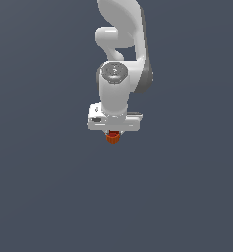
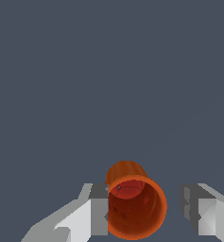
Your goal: Pick up the object and move it to a goal position.
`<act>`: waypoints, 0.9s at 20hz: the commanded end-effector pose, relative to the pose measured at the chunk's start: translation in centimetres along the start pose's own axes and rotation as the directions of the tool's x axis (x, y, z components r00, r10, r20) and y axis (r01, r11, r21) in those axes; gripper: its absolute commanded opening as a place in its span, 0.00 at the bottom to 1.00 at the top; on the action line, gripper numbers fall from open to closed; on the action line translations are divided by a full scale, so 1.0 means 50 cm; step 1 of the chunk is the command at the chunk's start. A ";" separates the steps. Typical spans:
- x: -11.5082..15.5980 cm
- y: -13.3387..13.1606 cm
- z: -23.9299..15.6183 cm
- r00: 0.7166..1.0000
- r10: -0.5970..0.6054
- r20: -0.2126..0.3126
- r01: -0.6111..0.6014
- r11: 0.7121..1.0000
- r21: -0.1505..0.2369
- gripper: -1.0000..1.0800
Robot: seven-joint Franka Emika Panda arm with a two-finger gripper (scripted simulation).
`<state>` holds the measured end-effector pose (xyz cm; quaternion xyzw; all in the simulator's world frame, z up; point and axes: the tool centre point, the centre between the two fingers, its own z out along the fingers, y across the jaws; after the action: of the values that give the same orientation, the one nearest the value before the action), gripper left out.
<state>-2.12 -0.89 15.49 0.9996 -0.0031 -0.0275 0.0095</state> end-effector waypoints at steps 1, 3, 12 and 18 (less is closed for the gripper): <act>-0.008 -0.006 0.012 1.000 0.027 0.000 -0.027 1.000 0.012 0.62; -0.018 -0.013 0.026 0.998 0.059 -0.001 -0.059 0.998 0.025 0.62; -0.075 -0.043 0.095 0.971 0.239 0.007 -0.238 0.967 0.085 0.62; -0.091 -0.048 0.111 0.958 0.286 0.012 -0.285 0.954 0.097 0.62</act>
<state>-6.84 1.42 10.26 0.9887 -0.1439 -0.0249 -0.0342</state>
